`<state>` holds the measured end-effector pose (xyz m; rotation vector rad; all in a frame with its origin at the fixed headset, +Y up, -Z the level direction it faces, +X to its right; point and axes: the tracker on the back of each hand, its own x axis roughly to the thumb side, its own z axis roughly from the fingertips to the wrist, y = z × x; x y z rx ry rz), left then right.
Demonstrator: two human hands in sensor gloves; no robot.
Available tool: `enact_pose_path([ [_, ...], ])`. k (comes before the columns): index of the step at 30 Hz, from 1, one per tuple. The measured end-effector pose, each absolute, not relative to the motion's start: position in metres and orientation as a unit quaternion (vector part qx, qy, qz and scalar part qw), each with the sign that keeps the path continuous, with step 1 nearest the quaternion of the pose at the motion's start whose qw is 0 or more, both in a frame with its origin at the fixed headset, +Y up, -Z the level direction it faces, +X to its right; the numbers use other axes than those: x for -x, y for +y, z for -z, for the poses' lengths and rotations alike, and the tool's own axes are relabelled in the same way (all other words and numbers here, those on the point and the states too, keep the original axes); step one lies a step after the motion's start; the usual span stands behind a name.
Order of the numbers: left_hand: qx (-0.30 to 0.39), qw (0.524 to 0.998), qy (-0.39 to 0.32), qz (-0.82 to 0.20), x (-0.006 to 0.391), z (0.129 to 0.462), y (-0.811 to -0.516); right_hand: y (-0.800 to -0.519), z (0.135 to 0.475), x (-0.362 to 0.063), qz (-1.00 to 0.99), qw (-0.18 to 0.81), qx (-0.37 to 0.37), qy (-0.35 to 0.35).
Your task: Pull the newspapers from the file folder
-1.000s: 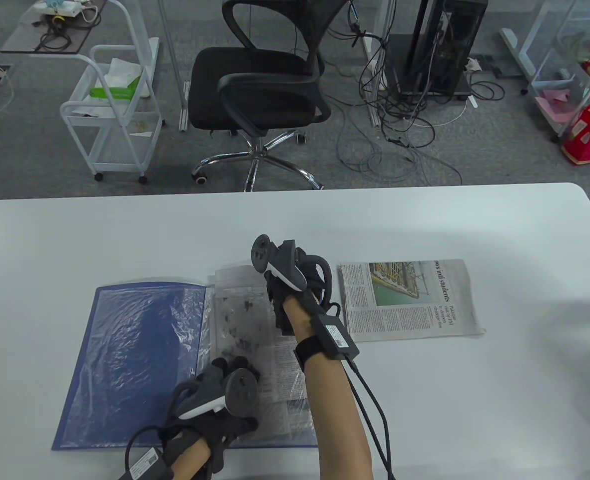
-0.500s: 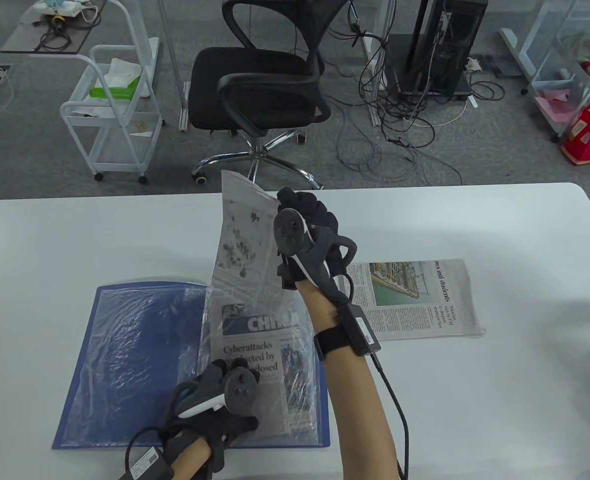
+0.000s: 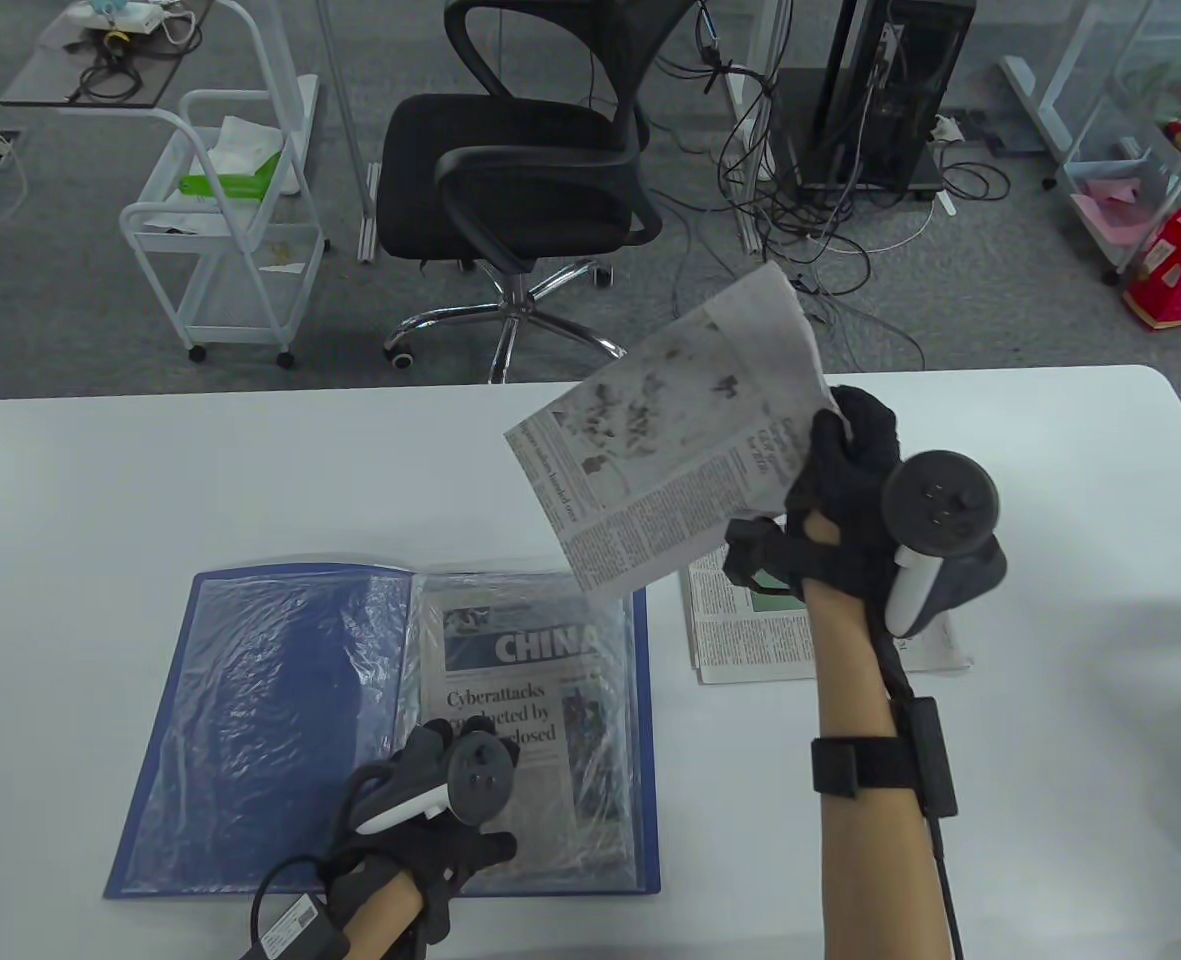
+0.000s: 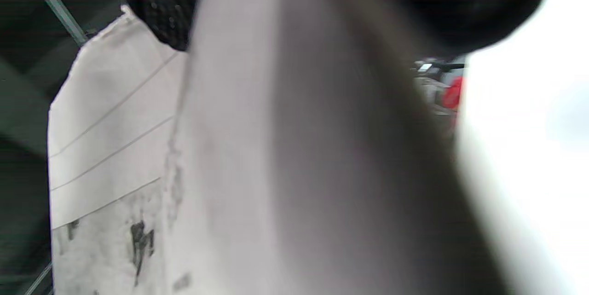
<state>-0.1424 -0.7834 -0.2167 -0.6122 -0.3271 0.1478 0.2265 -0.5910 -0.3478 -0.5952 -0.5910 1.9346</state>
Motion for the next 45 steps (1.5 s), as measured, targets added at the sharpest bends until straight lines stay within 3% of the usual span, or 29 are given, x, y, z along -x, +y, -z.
enact_pose_path([
  [7, 0.301, 0.937, -0.157, -0.078, 0.143, 0.217, -0.784, -0.685, 0.334, -0.304, -0.783, 0.436, 0.403, -0.185],
  [10, 0.302, 0.937, -0.157, -0.080, 0.143, 0.217, -0.784, -0.713, 0.333, -0.322, -0.786, 0.405, 0.436, -0.166],
  [17, 0.304, 0.936, -0.156, -0.082, 0.143, 0.217, -0.784, -0.739, 0.336, -0.333, -0.811, 0.348, 0.446, -0.149],
  [23, 0.306, 0.936, -0.155, -0.083, 0.143, 0.217, -0.784, -0.713, 0.336, -0.315, -0.876, 0.252, 0.373, -0.175],
  [29, 0.306, 0.936, -0.155, -0.083, 0.144, 0.217, -0.784, -0.660, 0.333, -0.256, -0.925, 0.234, 0.228, -0.195],
  [32, 0.306, 0.936, -0.155, -0.083, 0.143, 0.217, -0.784, -0.650, 0.326, -0.224, -0.949, 0.203, 0.153, -0.187],
  [38, 0.306, 0.936, -0.155, -0.081, 0.143, 0.218, -0.784, -0.662, 0.301, -0.166, -0.978, 0.126, 0.036, -0.164],
  [45, 0.305, 0.936, -0.156, -0.083, 0.143, 0.218, -0.784, -0.695, 0.292, -0.144, -0.987, 0.073, -0.013, -0.146],
])
